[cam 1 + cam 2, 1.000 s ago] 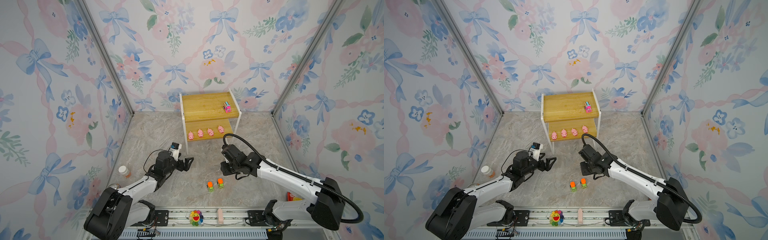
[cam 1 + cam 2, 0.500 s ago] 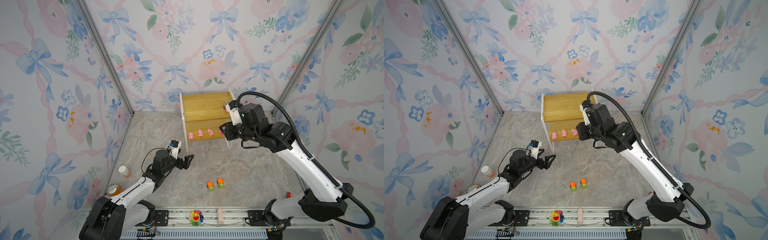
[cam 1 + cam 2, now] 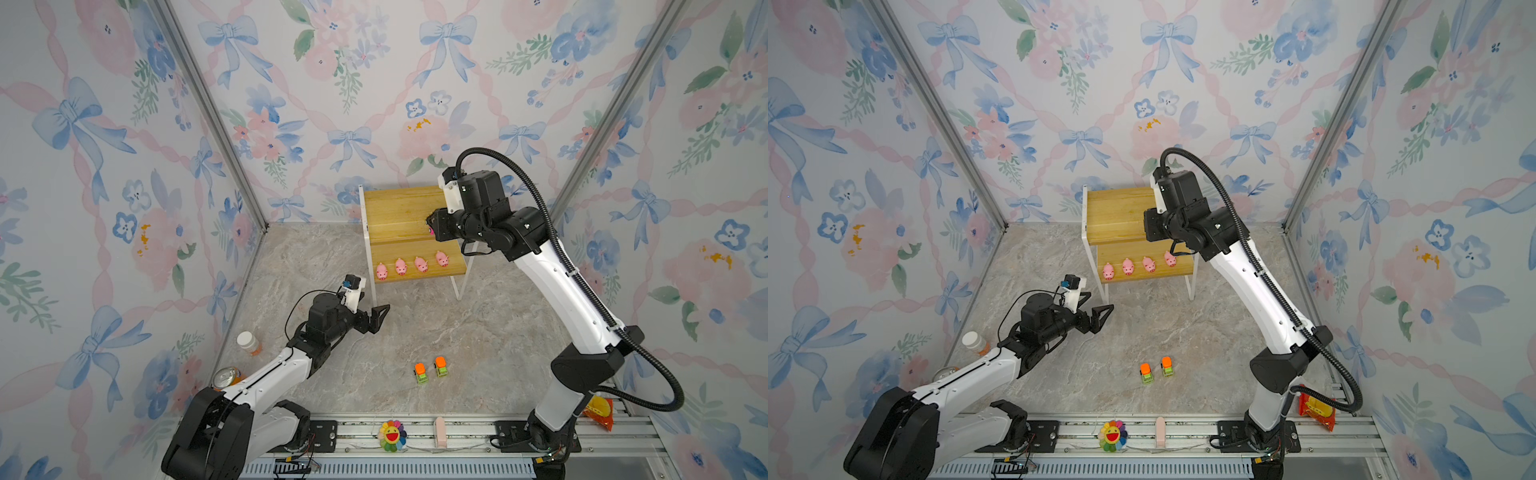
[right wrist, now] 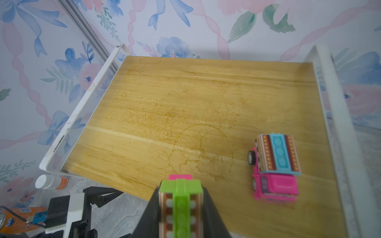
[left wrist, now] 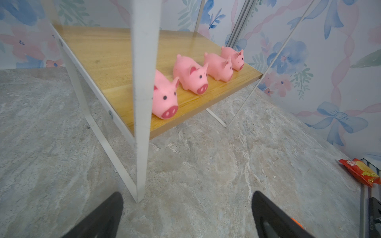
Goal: Place and organize the plastic toys onto the shelf
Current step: 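Lower the car onto the upper shelf beside the teal car and release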
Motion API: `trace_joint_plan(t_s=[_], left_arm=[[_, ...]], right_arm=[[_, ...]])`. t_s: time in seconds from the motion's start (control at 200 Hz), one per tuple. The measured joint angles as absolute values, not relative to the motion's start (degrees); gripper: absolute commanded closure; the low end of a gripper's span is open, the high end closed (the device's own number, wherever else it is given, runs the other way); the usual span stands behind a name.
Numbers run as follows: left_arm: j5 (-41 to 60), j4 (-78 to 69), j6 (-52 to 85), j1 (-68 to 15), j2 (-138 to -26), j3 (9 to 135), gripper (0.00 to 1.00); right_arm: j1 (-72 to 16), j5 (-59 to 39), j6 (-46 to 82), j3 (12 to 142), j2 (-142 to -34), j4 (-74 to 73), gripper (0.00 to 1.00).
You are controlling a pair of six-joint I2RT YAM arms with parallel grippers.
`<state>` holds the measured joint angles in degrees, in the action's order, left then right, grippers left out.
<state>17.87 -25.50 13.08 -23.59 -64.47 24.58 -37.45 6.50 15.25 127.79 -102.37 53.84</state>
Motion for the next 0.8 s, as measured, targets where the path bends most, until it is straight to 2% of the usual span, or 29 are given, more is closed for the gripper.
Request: trace_joint_plan(t_s=[0.435,0.8], left_arm=[[17.8,-25.5,13.1,-23.6,-64.7,24.7,0.02],[17.8,-25.4,12.2,-23.6,-64.7,24.7,0.02]], right_arm=[[-38.1,11.1,12.7,140.5,-110.2,56.4,0.85],[-38.2,15.1,12.8,142.5,-111.8,57.9,0.83]])
